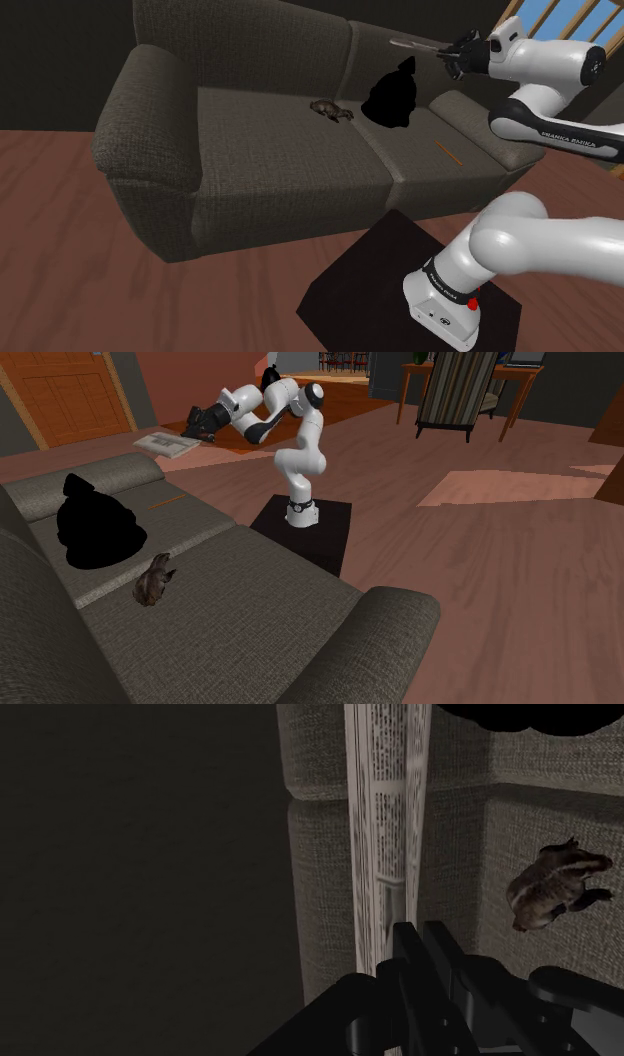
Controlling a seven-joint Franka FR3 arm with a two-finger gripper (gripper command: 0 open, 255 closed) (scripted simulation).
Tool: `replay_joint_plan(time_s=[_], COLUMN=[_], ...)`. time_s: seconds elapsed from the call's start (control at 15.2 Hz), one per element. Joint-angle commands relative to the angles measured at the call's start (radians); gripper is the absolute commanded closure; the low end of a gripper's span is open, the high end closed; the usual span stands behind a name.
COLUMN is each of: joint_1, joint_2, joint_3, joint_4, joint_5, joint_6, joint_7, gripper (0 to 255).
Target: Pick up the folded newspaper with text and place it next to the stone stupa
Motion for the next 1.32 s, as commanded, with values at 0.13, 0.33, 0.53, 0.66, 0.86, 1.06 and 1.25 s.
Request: replay_joint_plan(time_s=[0.13,0.33,0.53,0.66,0.86,1.06,1.25], joint_1=[0.109,0.193,0.276,0.329,0.406,0.470,0.463], joint_2=[-0.015,-0.041,-0.079,-0.108,-0.154,-0.195,-0.193], joint_3=[-0.165,-0.269,-0.357,-0.406,-0.466,-0.507,-0.538], joint_4=[0.075,0.140,0.212,0.265,0.350,0.431,0.408], joint_5=[0.026,0.051,0.078,0.097,0.126,0.153,0.129], joint_6=[-0.027,-0.059,-0.099,-0.130,-0.179,-0.225,-0.191], joint_7=[-0.161,-0.273,-0.381,-0.451,-0.553,-0.639,-0.634], gripper=[255,255,255,255,255,255,255])
